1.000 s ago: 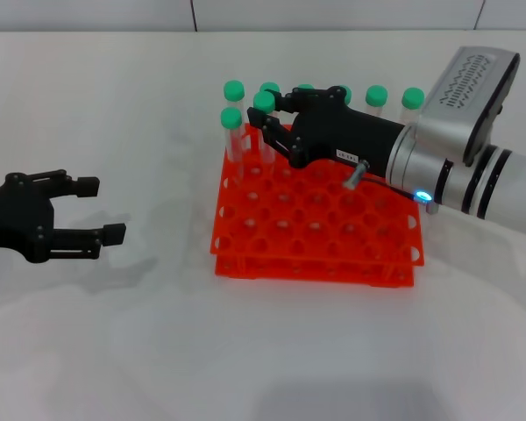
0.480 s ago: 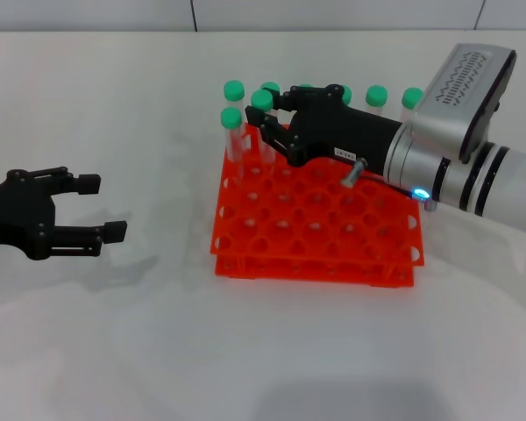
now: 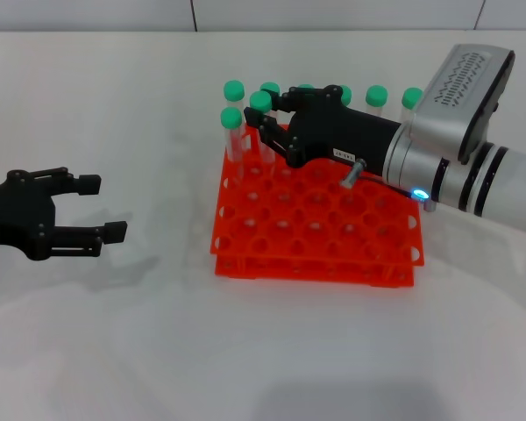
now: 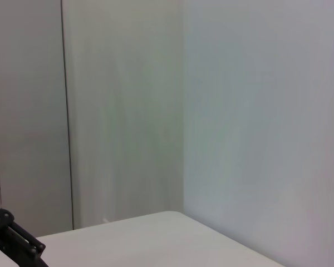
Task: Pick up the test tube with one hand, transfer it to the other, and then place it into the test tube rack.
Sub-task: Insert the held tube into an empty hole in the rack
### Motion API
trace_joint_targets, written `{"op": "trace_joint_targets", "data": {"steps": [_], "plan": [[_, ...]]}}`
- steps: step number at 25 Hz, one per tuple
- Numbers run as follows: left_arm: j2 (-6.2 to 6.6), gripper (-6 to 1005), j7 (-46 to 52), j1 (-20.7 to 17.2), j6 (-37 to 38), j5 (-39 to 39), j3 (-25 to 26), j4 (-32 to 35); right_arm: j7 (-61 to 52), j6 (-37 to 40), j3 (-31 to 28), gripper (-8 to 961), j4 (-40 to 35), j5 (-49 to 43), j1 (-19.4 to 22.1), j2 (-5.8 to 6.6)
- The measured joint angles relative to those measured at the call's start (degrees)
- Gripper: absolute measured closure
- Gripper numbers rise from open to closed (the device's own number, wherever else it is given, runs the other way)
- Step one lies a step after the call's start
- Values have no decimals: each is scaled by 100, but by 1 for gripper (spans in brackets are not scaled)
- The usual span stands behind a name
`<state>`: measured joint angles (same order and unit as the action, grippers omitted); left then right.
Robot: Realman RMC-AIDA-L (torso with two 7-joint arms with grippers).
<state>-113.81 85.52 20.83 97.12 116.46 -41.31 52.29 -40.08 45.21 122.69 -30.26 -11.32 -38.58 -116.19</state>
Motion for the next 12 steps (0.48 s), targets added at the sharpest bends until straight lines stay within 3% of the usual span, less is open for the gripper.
{"op": "trace_joint_targets", "data": {"steps": [12], "plan": [[11,135,7,0,7,-1,0,0,2,19,0,658,-1,-37,-8,0]]}}
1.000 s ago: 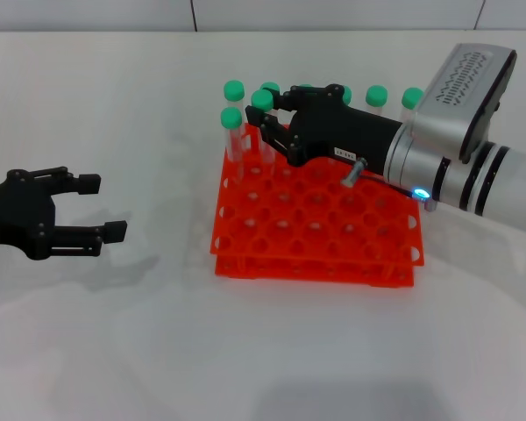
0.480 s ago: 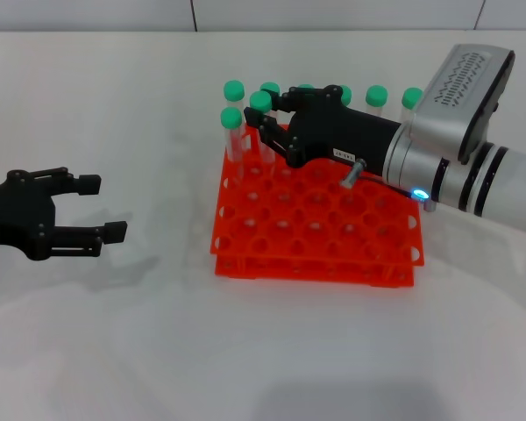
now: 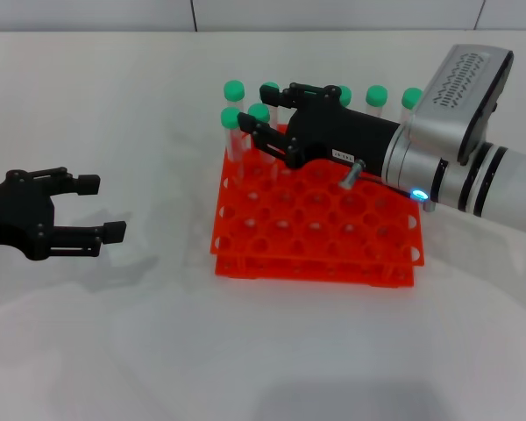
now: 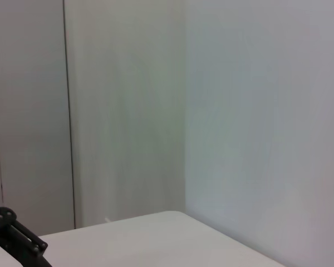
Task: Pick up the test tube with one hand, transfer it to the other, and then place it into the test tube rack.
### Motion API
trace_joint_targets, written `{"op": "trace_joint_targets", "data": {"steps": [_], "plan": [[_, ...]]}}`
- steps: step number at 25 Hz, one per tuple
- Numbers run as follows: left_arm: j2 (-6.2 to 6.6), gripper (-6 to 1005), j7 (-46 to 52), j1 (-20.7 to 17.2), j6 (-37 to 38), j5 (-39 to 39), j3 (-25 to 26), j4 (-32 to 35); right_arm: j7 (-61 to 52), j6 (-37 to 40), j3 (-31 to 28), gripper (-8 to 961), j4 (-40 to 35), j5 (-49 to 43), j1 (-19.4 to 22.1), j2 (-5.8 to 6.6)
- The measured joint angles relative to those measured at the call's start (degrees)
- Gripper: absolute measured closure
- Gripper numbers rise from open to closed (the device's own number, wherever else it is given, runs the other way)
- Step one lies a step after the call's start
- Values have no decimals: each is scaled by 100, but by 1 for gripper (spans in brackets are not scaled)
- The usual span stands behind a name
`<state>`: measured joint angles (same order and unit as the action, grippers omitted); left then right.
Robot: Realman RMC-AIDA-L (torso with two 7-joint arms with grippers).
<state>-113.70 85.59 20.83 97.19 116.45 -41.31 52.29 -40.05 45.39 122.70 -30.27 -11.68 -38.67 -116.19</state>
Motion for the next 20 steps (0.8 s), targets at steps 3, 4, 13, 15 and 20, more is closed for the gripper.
{"op": "trace_joint_targets", "data": {"steps": [3,4,13,15,20], "plan": [[1,136,2,0,0,0,1,0,26,38,0,600,0,-14,0,0],[4,136,4,0,2,0,3,0,37,62,0,580,0,-16,-1,0],[18,138,10,8,31,0,27,0,19,118,-51,412,-14,13,45,0],[17,138,10,14,31,0,25,0,37,119,-52,382,-20,16,46,0],[15,137,2,18,31,-1,33,0,39,317,-56,342,-7,21,60,5]]}}
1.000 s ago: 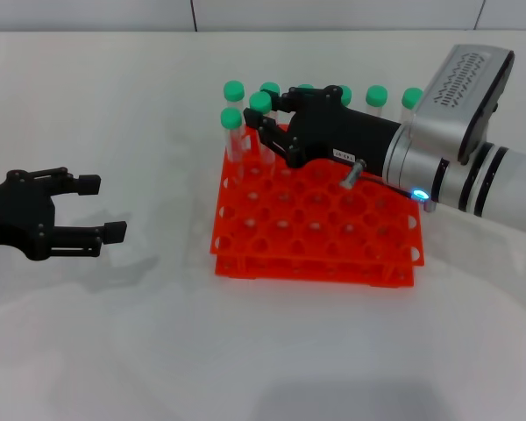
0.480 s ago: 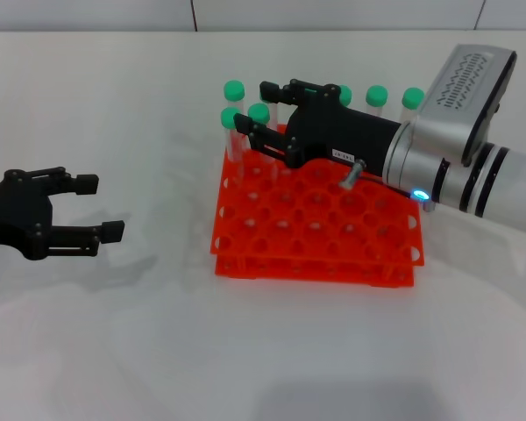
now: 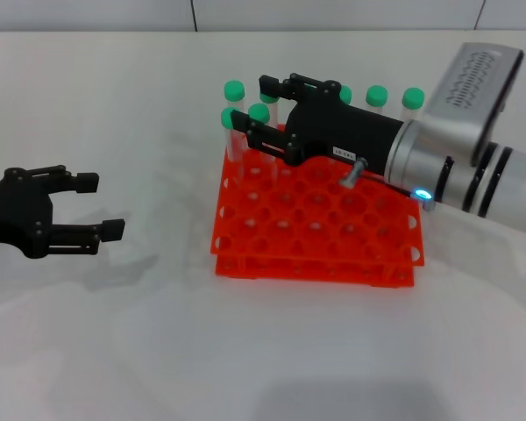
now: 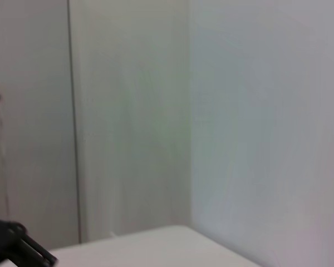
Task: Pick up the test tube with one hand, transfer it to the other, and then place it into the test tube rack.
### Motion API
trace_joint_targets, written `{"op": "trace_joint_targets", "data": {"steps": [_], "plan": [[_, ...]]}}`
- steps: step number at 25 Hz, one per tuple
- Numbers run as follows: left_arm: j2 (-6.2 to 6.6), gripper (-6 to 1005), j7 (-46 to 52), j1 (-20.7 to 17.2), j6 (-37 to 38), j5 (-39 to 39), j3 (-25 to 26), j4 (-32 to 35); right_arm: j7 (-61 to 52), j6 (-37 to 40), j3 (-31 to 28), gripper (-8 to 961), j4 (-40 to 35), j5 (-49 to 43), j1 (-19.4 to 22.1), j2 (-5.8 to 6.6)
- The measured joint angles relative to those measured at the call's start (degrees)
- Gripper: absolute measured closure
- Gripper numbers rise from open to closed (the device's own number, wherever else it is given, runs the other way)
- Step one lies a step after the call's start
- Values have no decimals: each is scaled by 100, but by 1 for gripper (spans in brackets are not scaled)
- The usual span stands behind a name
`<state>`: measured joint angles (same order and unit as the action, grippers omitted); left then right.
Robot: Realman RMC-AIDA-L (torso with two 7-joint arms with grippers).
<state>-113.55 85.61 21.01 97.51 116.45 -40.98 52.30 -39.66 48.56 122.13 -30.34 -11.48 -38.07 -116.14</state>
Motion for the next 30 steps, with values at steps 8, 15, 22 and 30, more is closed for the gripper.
{"op": "trace_joint_targets", "data": {"steps": [8,15,22,30], "plan": [[-32,133,-23,-29,-30,-54,205,0,-46,789,-345,317,-14,-34,386,72],[-76,129,-63,-23,-46,-248,393,0,-192,1125,-606,130,-29,-59,691,263],[-107,128,-88,-108,-64,-604,453,0,-474,1153,-945,81,-217,-584,969,502],[-222,127,-129,-182,-63,-927,467,0,-1643,1770,-2448,81,-710,-2981,1486,725]]}}
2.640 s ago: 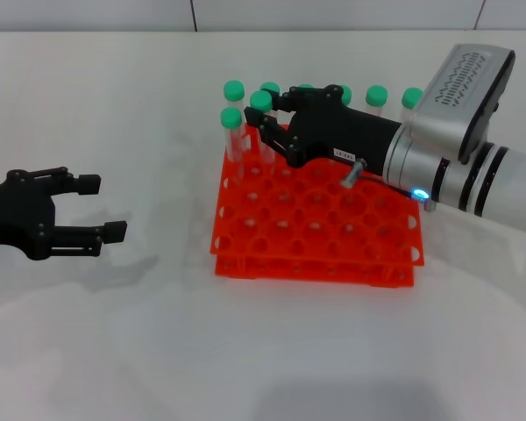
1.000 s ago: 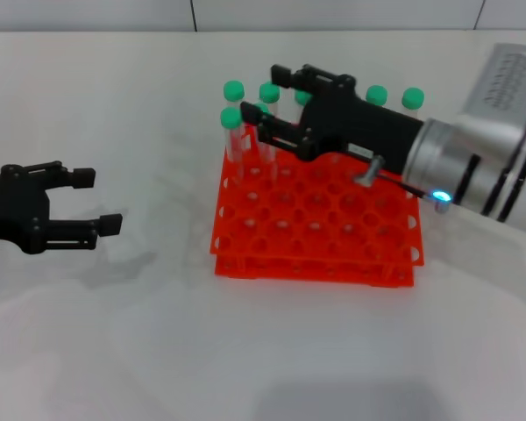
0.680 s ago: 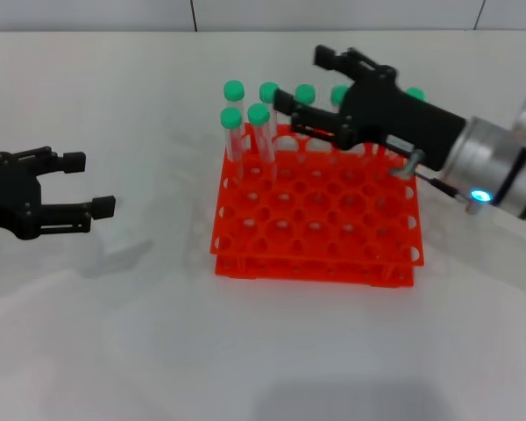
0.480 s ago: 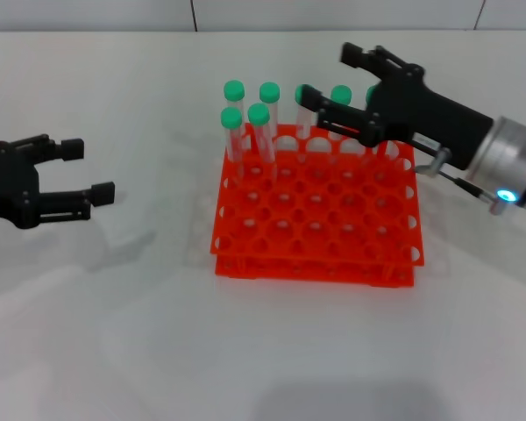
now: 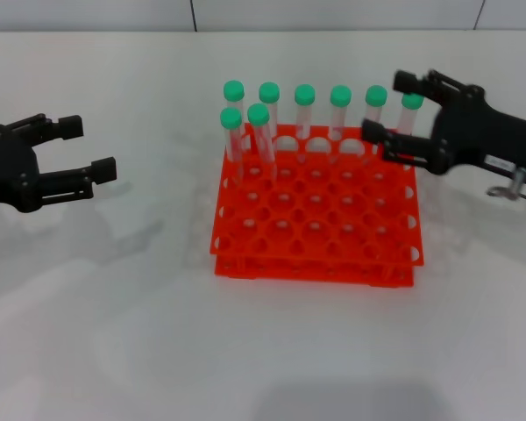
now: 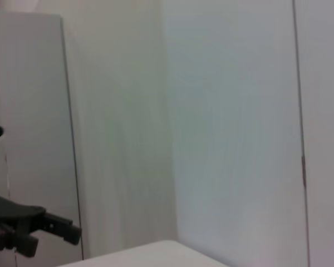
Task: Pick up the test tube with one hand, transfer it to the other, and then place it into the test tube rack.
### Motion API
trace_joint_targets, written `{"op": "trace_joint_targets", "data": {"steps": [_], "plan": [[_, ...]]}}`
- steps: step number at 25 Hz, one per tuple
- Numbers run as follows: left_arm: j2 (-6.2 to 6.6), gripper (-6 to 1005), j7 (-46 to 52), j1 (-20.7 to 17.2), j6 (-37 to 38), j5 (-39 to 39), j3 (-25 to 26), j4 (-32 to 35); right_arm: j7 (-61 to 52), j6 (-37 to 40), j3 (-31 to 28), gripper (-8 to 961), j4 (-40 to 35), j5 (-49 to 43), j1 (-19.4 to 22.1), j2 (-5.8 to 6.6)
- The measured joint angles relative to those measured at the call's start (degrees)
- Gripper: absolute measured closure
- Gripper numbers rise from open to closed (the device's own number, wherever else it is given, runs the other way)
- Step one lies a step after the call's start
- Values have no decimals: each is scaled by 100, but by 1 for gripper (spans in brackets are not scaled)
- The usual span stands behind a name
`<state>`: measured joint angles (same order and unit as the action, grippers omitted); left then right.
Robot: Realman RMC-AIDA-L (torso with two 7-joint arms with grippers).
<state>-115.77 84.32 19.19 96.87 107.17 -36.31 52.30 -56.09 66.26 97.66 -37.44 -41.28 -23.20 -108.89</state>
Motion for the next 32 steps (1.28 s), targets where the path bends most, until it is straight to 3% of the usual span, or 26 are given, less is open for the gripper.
{"op": "trace_joint_targets", "data": {"steps": [7,24,28,32], "plan": [[-36,127,-8,-11,1,-121,1,-124,-831,123,-942,81,-444,-1674,242,-93],[0,127,-46,-21,198,-337,1,-240,-1196,386,-1040,81,-652,-2178,291,-103],[11,127,-31,-20,213,-338,1,-252,-1603,301,-1200,81,-869,-2807,262,-154],[14,127,-46,-22,215,-339,0,-255,-1733,339,-1521,81,-1001,-3205,301,-289]]}}
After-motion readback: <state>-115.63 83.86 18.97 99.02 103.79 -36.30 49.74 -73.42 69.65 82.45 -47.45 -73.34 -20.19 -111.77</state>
